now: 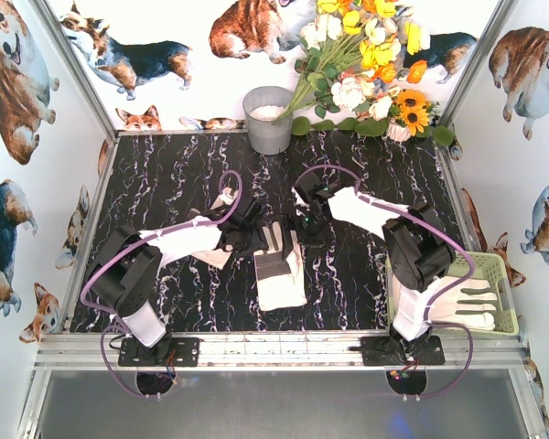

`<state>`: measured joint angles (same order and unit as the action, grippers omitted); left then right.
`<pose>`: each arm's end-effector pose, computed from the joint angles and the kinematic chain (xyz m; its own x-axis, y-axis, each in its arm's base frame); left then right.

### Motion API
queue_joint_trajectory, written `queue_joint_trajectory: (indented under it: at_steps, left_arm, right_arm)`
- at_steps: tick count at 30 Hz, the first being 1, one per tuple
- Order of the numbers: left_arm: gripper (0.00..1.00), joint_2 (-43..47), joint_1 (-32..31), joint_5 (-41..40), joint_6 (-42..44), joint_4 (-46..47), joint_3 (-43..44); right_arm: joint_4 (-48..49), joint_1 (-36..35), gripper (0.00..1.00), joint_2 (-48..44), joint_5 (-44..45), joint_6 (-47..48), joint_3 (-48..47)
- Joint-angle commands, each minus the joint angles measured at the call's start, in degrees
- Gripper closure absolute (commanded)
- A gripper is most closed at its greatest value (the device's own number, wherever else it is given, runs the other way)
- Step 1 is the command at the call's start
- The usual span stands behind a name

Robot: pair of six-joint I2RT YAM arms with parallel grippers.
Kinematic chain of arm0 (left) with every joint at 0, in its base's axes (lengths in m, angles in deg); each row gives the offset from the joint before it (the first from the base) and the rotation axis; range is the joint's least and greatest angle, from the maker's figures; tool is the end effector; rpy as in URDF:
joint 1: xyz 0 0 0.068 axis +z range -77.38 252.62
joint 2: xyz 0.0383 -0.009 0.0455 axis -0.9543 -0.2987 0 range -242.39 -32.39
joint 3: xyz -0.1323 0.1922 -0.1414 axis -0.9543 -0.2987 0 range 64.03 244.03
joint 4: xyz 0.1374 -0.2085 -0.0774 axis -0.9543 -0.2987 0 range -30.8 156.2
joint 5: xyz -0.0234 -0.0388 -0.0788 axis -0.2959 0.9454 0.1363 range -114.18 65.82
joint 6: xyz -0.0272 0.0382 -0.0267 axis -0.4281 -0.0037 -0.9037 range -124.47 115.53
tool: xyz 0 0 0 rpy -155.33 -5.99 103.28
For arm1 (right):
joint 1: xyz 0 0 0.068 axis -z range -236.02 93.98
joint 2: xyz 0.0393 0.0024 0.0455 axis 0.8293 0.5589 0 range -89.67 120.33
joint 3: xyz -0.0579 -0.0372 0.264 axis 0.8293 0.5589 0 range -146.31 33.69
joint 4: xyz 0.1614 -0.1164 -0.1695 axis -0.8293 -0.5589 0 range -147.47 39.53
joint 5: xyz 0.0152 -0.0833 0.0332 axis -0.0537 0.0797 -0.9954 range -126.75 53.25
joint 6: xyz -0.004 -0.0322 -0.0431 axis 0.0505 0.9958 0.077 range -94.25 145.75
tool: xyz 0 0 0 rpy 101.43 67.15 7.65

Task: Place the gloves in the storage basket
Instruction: Place the glove at the center of the board, then adjust the glove at the center of the board.

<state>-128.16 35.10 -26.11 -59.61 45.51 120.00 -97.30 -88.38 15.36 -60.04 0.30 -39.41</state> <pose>0.2602 -0.1983 0.1701 -0.8832 -0.3558 -0.3055 -0.2260 0.8938 -0.3874 0.2871 0.1985 0.1851 -0.9873 -0.1583 -0.0094 -0.1466 0.8890 0.4339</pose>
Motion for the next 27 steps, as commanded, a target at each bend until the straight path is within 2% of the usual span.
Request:
queue_joint_trajectory:
  at_steps: [1, 6, 12, 22, 27]
  left_arm:
    - [0.58, -1.33, 0.45, -0.52, -1.35, 1.1, -0.7]
    - [0.62, -3.15, 0.43, -1.07, -1.16, 0.91, -0.67]
    - [0.68, -5.42, 0.53, -0.85, -1.64, 0.74, -0.51]
    - [0.72, -9.48, 0.44, 0.12, -0.6, 0.39, 2.0]
    - [0.74, -10.66, 0.38, 0.77, -0.09, 0.42, 3.42]
  right_arm:
    - [-0.33, 0.1, 0.21, 2.63, 2.27, -1.78, -2.93]
    - [0.24, 0.1, 0.22, 5.17, 2.37, -2.33, -3.45]
    - [0.73, 1.07, 0.35, 3.29, 2.54, -2.05, -0.57]
    - [2.71, 4.91, 0.52, -3.85, 0.91, -2.96, 5.85]
    - [3.81, 6.99, 0.65, -6.03, -0.75, -3.44, 9.29]
